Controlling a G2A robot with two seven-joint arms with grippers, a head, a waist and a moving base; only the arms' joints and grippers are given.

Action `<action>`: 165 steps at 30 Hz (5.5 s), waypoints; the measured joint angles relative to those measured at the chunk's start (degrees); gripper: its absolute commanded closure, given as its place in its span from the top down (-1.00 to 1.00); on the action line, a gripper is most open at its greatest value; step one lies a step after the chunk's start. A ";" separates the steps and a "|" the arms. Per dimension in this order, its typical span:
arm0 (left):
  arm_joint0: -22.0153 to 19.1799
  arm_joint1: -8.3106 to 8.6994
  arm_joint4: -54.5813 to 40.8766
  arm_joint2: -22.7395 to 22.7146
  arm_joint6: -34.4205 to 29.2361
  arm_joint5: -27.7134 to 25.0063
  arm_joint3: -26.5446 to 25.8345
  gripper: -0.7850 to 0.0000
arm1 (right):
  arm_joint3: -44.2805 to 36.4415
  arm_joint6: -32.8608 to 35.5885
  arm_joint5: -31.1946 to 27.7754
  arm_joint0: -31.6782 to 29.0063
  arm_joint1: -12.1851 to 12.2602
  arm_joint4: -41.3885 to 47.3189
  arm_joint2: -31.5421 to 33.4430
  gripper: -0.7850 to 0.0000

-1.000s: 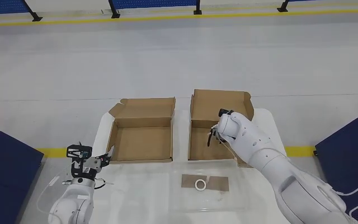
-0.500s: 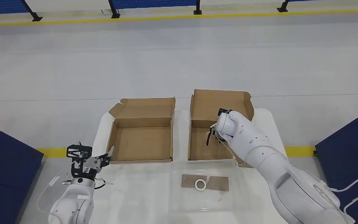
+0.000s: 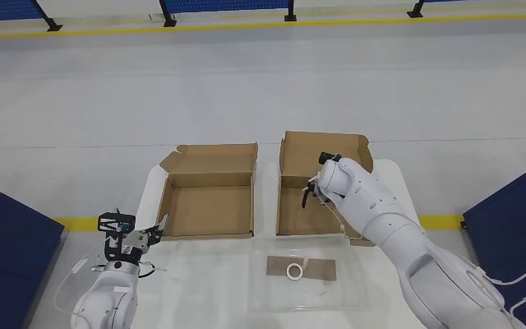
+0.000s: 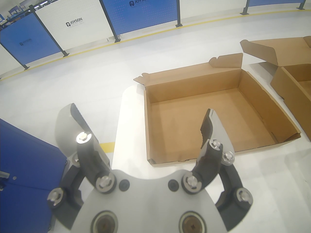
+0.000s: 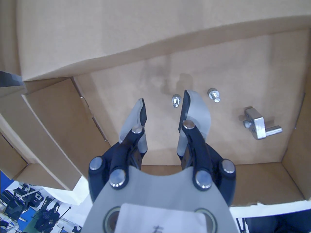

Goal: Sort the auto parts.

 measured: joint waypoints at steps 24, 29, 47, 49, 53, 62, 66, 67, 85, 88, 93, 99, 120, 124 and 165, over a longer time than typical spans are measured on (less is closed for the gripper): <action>0.00 0.00 0.00 0.00 0.00 0.00 0.00 1.00 | -49.28 19.71 -25.85 -33.84 15.42 15.18 43.49 1.00; 0.00 0.00 0.00 0.00 0.00 0.00 0.00 1.00 | -49.71 24.98 -32.95 -38.75 16.50 24.77 50.87 1.00; 0.00 0.00 0.00 0.00 0.00 0.00 0.00 1.00 | -49.93 35.29 -44.03 -48.44 18.31 42.36 61.15 1.00; 0.00 0.00 0.00 0.00 0.00 0.00 0.00 1.00 | -49.93 35.28 -44.02 -48.42 18.31 42.34 61.14 1.00; 0.00 0.00 0.00 0.00 0.00 0.00 0.00 1.00 | -49.93 35.28 -44.02 -48.42 18.31 42.34 61.13 1.00; 0.00 0.00 0.00 0.00 0.00 0.00 0.00 1.00 | -49.93 35.28 -44.02 -48.42 18.31 42.34 61.13 1.00; -0.12 0.04 0.55 0.20 -0.51 -0.15 -0.57 1.00 | -49.93 35.28 -44.02 -48.42 18.31 42.34 61.13 1.00; -0.23 0.04 1.45 0.54 -1.18 -0.51 -1.64 1.00 | -49.93 35.28 -44.02 -48.42 18.31 42.34 61.13 1.00; -0.47 0.47 6.89 3.56 -17.31 -8.51 -13.48 1.00 | -49.93 35.28 -44.02 -48.42 18.31 42.34 61.13 1.00; -2.43 0.47 5.87 5.71 -24.65 -12.56 -16.79 1.00 | -49.93 35.28 -44.02 -48.42 18.31 42.34 61.13 1.00; -7.86 0.50 -1.96 9.96 -44.97 -18.59 -21.36 1.00 | -49.93 35.28 -44.02 -48.42 18.31 42.34 61.13 1.00; -7.95 0.49 -2.08 10.10 -46.14 -18.72 -21.38 1.00 | -49.93 35.28 -44.02 -48.42 18.31 42.34 61.14 1.00; -31.90 -2.35 -13.54 35.80 -83.24 -17.03 -19.64 1.00 | -49.93 35.28 -44.02 -48.42 18.31 42.34 61.13 1.00; -31.49 -2.32 -13.48 35.36 -83.04 -17.07 -19.76 1.00 | -49.93 35.28 -44.02 -48.42 18.31 42.34 61.13 1.00; -59.22 -11.15 -30.08 70.80 -76.63 -23.80 10.91 1.00 | -49.93 35.28 -44.02 -48.42 18.31 42.34 61.13 1.00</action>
